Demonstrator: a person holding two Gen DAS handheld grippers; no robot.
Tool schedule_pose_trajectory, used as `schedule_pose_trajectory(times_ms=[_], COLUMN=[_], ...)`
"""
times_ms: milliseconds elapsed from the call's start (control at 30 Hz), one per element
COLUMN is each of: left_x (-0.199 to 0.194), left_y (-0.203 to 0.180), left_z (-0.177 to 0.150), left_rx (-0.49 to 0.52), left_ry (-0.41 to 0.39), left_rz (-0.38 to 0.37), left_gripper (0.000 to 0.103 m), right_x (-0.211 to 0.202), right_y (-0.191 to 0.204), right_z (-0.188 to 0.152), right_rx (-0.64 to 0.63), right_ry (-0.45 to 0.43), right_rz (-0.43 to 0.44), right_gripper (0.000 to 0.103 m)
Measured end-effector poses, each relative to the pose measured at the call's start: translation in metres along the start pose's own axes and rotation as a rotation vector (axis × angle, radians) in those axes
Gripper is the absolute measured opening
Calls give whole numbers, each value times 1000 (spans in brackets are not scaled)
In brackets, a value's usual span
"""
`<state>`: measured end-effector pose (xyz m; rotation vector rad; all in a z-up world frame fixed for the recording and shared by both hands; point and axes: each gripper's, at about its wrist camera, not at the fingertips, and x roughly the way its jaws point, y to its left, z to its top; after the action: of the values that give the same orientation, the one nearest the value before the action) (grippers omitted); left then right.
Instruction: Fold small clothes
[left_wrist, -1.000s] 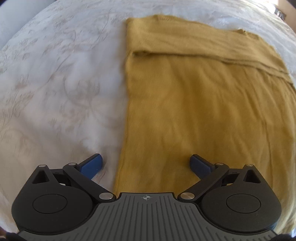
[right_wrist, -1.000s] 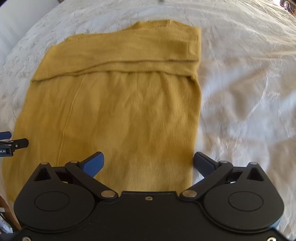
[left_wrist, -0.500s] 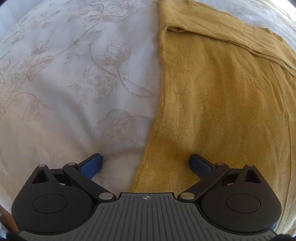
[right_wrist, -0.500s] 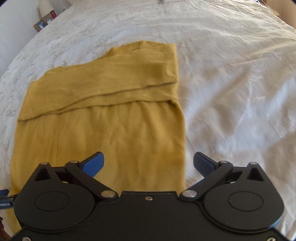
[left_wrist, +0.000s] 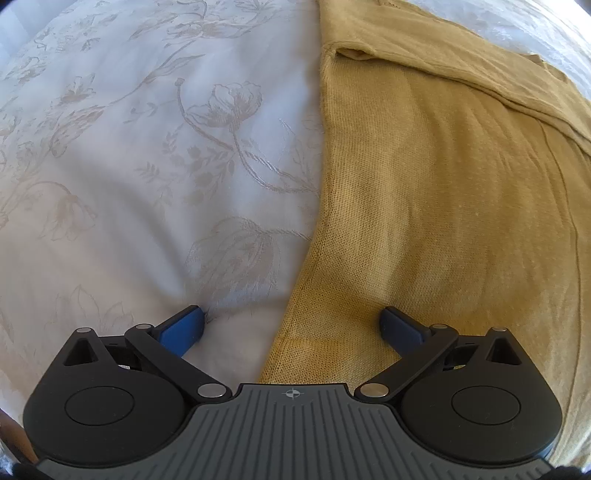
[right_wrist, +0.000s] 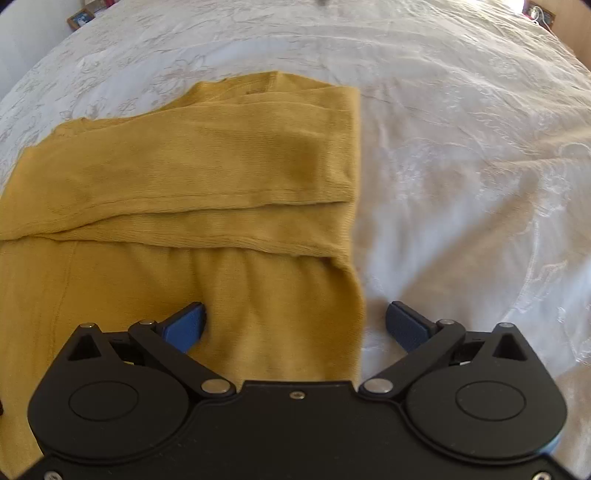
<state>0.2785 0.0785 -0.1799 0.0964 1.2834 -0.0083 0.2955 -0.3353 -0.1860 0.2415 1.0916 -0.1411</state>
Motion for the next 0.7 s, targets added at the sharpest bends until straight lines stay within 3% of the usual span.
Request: schedule_pose_trajectory(times_ms=[233,400,500,600,700], left_x=[-1,-1,-1,-4,-9], left_y=[-4,-4,-3,0,3], left_z=[-8,-17,-24,-32,-44], left_rx=[2,2,2,20,52], left_ry=[-7,-27,-46,-64,-75], left_rz=[-5,-19,-28,-45,-68], left_gripper=[103,103,103,103,103], right_x=[-16,-47,-55,-54,-64], right_y=[-32,-35,-26,-28,-40], right_z=[-23,-43,-65,-92,-114], right_rx=[78,133,113,96,150], right_ry=[0,-51,-26,37,45], right_rz=[-38,26,77,22,-13], right_gripper=[102,102,102,102,102])
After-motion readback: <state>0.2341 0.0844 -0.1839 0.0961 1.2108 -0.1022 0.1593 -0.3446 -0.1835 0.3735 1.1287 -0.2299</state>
